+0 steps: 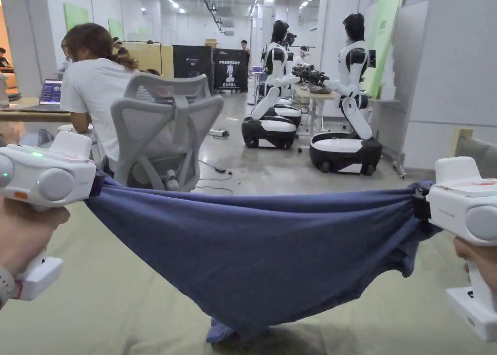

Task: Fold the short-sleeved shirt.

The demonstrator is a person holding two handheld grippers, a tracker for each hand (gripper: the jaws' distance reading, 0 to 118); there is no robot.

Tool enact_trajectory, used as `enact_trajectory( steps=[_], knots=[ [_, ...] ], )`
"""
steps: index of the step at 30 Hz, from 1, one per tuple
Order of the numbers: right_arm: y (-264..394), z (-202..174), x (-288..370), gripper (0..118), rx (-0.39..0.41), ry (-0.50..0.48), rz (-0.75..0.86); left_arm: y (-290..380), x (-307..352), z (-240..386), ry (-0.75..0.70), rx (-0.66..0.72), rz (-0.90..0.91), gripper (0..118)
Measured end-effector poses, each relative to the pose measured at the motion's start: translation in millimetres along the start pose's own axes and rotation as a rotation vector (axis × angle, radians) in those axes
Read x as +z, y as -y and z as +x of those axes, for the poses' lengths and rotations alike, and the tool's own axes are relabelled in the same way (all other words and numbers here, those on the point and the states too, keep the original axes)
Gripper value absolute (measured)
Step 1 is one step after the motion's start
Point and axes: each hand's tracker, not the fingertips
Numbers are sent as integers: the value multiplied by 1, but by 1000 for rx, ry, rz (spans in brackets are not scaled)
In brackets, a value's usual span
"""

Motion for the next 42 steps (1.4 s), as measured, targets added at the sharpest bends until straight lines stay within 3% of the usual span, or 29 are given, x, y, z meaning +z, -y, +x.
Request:
enact_trajectory(
  steps=[5,9,15,19,24,32,37,42],
  knots=[
    [-55,0,-1,7,30,42,103,-45,-9,-11,-34,33,87,1],
    [-87,3,-3,7,9,61,171,-75,-16,-20,-44,83,136,1],
    [-94,4,-23,7,-20,71,185,-86,-33,-16,-46,85,149,1],
    [-57,-6,-51,7,-13,68,117,-50,-62,2,-29,32,61,1],
    [-5,-2,-71,7,-54,67,58,-5,-76,13,-17,68,6,1],
    [53,8,-27,7,-46,5,-63,46,-19,24,46,52,-87,1],
    [140,1,28,7,11,-42,-169,133,32,25,111,104,-229,1],
    [258,-22,67,7,-1,-132,-355,257,65,30,155,126,-447,1]
  ],
)
